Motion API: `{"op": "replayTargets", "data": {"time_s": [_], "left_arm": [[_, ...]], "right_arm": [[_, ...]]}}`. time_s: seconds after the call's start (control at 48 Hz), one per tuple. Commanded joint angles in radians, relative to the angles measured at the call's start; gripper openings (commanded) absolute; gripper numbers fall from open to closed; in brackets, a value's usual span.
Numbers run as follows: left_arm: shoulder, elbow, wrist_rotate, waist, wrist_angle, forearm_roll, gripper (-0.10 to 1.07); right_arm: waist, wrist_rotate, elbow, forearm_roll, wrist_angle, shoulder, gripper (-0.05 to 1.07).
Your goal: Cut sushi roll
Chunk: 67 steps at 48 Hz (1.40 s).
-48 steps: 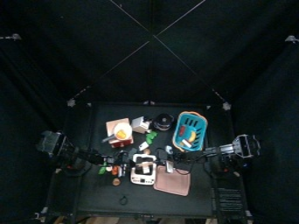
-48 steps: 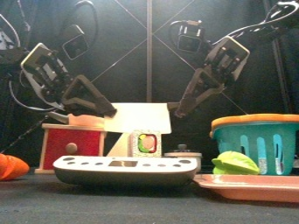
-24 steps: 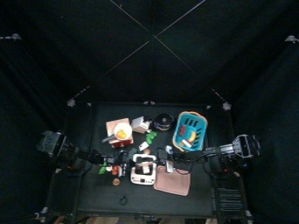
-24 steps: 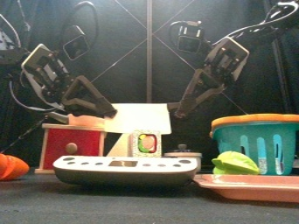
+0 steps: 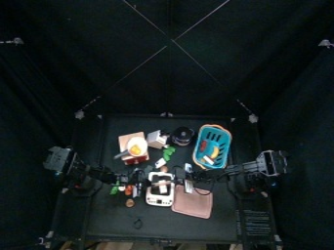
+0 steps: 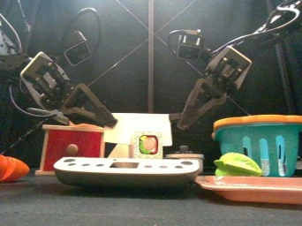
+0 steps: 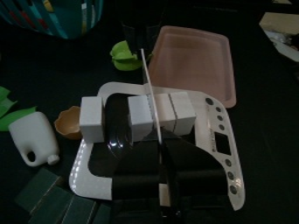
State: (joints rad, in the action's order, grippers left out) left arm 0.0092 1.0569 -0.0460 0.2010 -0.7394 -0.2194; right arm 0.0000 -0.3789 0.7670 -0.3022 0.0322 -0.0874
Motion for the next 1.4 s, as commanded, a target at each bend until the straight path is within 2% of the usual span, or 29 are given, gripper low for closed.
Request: {"op": "replayTargets", "data": {"time_s": [0.0, 0.604, 0.771, 1.042, 1.375], "left_arm": [[0.003, -0.025, 0.002, 0.005, -0.006, 0.006, 0.30], [0.034, -0.028, 0.005, 0.031, 0.018, 0.006, 0.30], [0.029, -0.035, 0.003, 0.058, 0.035, 0.006, 0.30], [0.021, -0.038, 0.002, 0.063, 0.040, 0.006, 0.30], [-0.086, -0.040, -0.005, 0.057, 0.040, 0.009, 0.30]], "right_arm": [[-0.014, -0.005, -0.017, 0.011, -0.011, -0.006, 0.50], [-0.002, -0.005, -0.020, 0.038, -0.011, 0.040, 0.50], [0.017, -0.005, -0.018, 0.049, -0.008, 0.028, 0.50], [0.021, -0.003, -0.026, 0.044, 0.000, 0.020, 0.50], [0.018, -0.003, -0.054, -0.008, 0.028, -0.063, 0.50]]}}
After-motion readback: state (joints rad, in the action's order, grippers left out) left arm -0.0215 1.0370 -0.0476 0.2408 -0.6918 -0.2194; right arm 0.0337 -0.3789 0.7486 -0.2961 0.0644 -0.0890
